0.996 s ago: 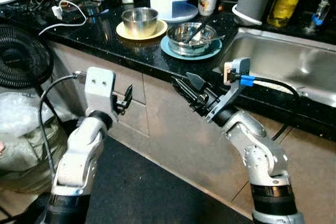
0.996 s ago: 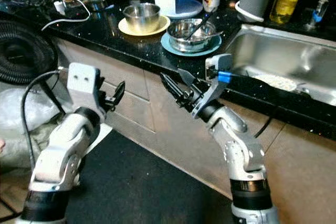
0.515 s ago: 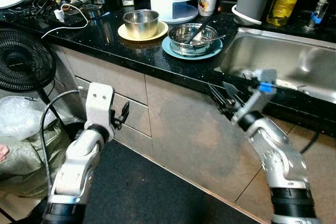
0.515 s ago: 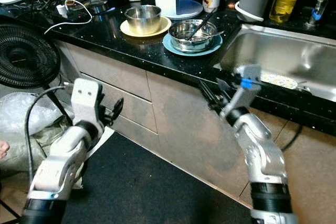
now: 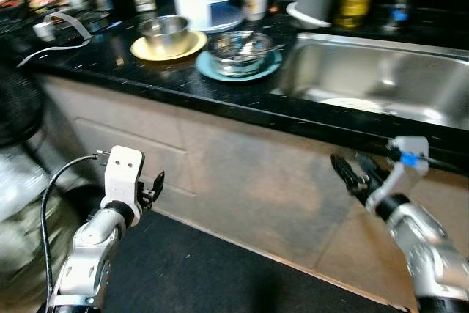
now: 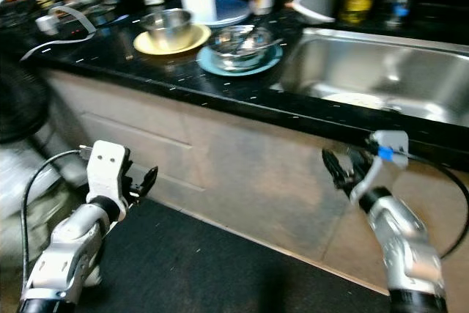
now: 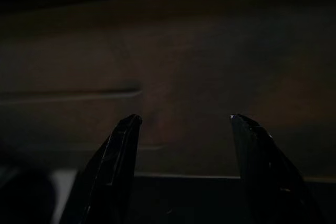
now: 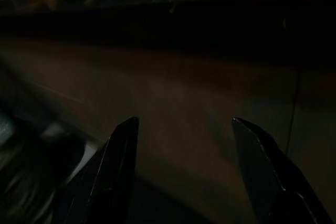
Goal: Kitchen organization
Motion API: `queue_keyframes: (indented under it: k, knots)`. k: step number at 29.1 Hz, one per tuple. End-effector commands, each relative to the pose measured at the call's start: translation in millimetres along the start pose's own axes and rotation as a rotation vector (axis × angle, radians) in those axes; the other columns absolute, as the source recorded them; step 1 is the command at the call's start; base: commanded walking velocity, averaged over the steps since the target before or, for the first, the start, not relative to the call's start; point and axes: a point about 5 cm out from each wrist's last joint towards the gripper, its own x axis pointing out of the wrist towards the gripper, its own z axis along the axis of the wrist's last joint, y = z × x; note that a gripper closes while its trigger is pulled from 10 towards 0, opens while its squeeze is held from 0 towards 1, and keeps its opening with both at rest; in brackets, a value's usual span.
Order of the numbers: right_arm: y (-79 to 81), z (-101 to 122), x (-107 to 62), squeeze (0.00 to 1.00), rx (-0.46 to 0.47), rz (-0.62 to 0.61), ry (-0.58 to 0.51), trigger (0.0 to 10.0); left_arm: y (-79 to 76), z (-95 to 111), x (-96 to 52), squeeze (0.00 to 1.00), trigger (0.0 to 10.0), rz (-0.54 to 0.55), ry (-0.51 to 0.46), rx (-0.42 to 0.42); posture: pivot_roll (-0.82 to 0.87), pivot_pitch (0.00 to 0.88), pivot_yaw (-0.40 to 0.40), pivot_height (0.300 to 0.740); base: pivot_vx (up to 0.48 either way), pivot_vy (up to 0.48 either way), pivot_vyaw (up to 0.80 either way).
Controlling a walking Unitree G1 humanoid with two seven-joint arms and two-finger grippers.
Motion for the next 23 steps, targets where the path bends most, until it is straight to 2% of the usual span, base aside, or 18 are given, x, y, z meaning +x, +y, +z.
queue_keyframes:
  k: [1, 2, 3, 4, 6, 8, 9, 11, 12, 15, 18, 23]
  knots:
    - [10.5, -10, 0.2, 0.0, -0.011, 0.099, 0.077, 10.0, 0.3, -12, -1.2, 0.0, 10.0, -0.02, 0.037, 0.001, -0.04, 0.0, 0.044, 0.74, 0.0, 0.0, -0.8]
    - [10.5, -10, 0.2, 0.0, -0.011, 0.099, 0.077, 10.0, 0.3, -12, -1.2, 0.0, 10.0, -0.02, 0.037, 0.001, -0.04, 0.0, 0.044, 0.74, 0.0, 0.0, -0.8]
    - [0.4, -32, -0.7, 0.0, -0.081, 0.03, 0.211, 10.0, 1.3, -30, -2.1, 0.0, 10.0, -0.021, 0.105, 0.018, -0.04, 0.0, 0.042, 0.74, 0.0, 0.0, -0.8]
    - [0.4, -32, -0.7, 0.0, -0.081, 0.03, 0.211, 10.0, 1.3, -30, -2.1, 0.0, 10.0, -0.021, 0.105, 0.018, -0.04, 0.0, 0.042, 0.74, 0.0, 0.0, -0.8]
    - [-9.0, -55, -3.2, 0.0, -0.178, -0.05, 0.353, 10.0, 3.3, -49, -5.1, 0.0, 10.0, -0.008, 0.179, 0.015, -0.04, 0.0, 0.043, 0.74, 0.0, 0.0, -0.8]
    - [-14.6, -73, -6.2, 0.0, -0.138, -0.116, 0.393, 10.0, 4.2, -72, -13.0, 0.0, 10.0, 0.004, 0.256, 0.007, -0.04, 0.0, 0.04, 0.74, 0.0, 0.0, -0.8]
    - [-14.6, -73, -6.2, 0.0, -0.138, -0.116, 0.393, 10.0, 4.2, -72, -13.0, 0.0, 10.0, 0.004, 0.256, 0.007, -0.04, 0.0, 0.04, 0.74, 0.0, 0.0, -0.8]
    - [-17.6, -86, -10.2, 0.0, -0.122, -0.169, 0.416, 10.0, 4.3, -88, -21.2, 0.0, 10.0, 0.018, 0.309, -0.017, -0.04, 0.0, 0.038, 0.74, 0.0, 0.0, -0.8]
    - [-17.6, -86, -10.2, 0.0, -0.122, -0.169, 0.416, 10.0, 4.3, -88, -21.2, 0.0, 10.0, 0.018, 0.309, -0.017, -0.04, 0.0, 0.038, 0.74, 0.0, 0.0, -0.8]
    - [-20.9, -110, -23.6, 0.0, -0.042, -0.265, 0.423, 10.0, 8.3, -114, -38.0, 0.0, 10.0, 0.092, 0.384, -0.108, -0.04, 0.0, 0.033, 0.74, 0.0, 0.0, -0.8]
    - [-20.6, -120, -29.4, 0.0, -0.023, -0.299, 0.428, 10.0, 8.6, -124, -43.9, 0.0, 10.0, 0.107, 0.402, -0.128, -0.04, 0.0, 0.033, 0.74, 0.0, 0.0, -0.8]
    - [-25.1, -138, -41.7, 0.0, -0.046, -0.371, 0.462, 10.0, 5.3, -139, -51.3, 0.0, 10.0, 0.111, 0.437, -0.171, -0.04, 0.0, 0.039, 0.74, 0.0, 0.0, -0.8]
